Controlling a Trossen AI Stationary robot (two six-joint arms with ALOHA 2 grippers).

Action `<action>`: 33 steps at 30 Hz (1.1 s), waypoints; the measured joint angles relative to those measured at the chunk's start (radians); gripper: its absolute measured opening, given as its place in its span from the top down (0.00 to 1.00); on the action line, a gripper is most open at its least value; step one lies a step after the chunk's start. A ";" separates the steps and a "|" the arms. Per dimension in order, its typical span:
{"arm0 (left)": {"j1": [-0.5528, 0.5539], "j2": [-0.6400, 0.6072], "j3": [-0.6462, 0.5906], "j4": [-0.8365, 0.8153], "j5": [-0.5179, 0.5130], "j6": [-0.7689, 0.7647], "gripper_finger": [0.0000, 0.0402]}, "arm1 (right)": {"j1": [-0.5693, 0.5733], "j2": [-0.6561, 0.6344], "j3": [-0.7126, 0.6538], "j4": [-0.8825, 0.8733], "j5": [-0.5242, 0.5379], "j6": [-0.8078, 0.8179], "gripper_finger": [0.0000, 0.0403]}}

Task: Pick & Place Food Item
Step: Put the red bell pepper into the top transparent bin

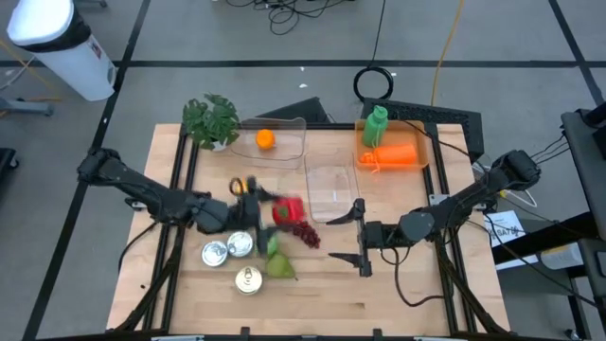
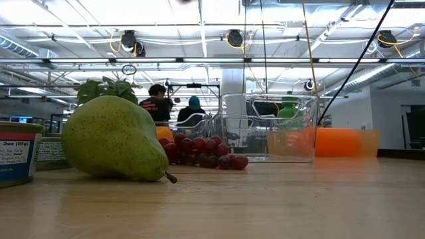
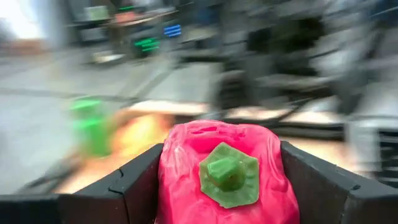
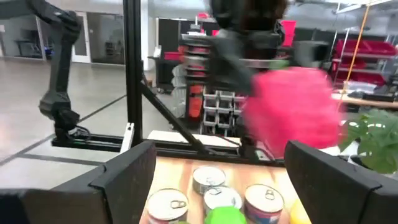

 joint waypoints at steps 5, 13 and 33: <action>0.146 -0.118 0.000 -0.286 -0.165 -0.078 0.31 | 0.005 -0.035 0.000 -0.079 0.001 0.031 0.17; 0.616 -0.175 0.000 -0.546 0.118 -0.264 0.31 | -0.011 -0.036 0.000 -0.081 0.000 0.004 0.17; 1.018 0.387 -0.011 -0.025 0.602 -0.387 0.31 | -0.030 -0.035 -0.001 -0.086 0.000 -0.039 0.17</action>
